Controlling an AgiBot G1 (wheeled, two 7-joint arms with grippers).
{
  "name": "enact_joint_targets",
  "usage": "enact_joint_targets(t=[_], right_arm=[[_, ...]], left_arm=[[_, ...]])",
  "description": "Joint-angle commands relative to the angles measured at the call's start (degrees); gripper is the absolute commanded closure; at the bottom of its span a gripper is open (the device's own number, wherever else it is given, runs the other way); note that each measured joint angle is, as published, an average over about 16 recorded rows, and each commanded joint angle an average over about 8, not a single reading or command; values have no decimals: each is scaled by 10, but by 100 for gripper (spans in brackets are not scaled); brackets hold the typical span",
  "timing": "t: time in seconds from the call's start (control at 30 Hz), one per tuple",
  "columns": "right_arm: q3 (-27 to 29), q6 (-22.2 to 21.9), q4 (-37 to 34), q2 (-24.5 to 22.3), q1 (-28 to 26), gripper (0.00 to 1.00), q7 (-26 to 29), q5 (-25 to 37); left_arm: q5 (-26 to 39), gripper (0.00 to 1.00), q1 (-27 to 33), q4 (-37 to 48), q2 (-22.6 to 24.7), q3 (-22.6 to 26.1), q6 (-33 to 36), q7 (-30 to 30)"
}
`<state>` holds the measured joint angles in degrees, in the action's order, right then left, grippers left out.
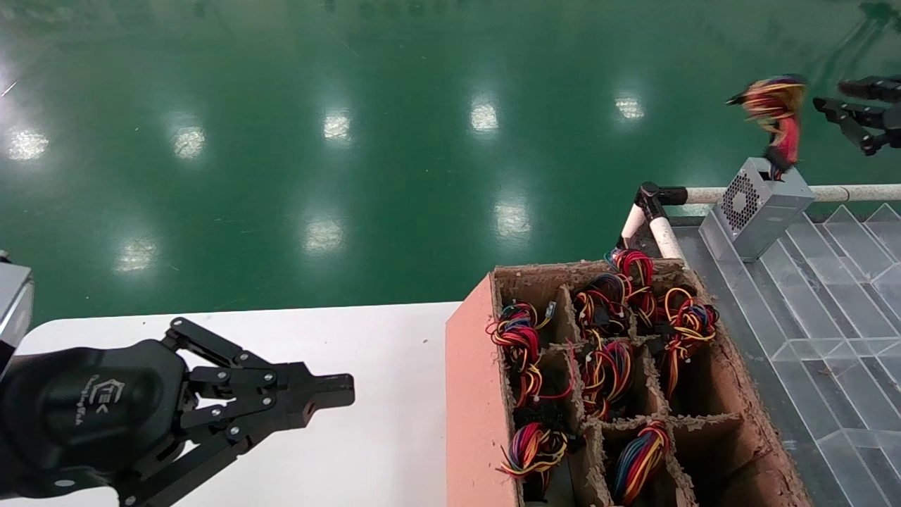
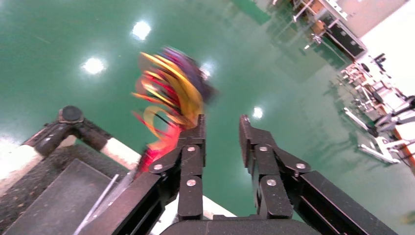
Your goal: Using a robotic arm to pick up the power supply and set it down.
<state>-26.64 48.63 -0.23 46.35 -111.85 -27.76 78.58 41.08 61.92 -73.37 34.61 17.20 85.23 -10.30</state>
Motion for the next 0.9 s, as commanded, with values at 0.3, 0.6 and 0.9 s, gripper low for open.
enact_joint_targets(t=[0.3, 0.6, 0.9], right_arm=[[2, -22, 0, 4, -8, 0, 11, -3], [9, -10, 9, -3, -21, 0, 12, -13], [20, 29, 79, -15, 24, 0, 46, -50]], left_arm=[[0, 100, 0, 0, 0, 0, 0, 0], [0, 100, 0, 0, 0, 1, 0, 0], [-1, 100, 0, 0, 0, 1, 0, 0]])
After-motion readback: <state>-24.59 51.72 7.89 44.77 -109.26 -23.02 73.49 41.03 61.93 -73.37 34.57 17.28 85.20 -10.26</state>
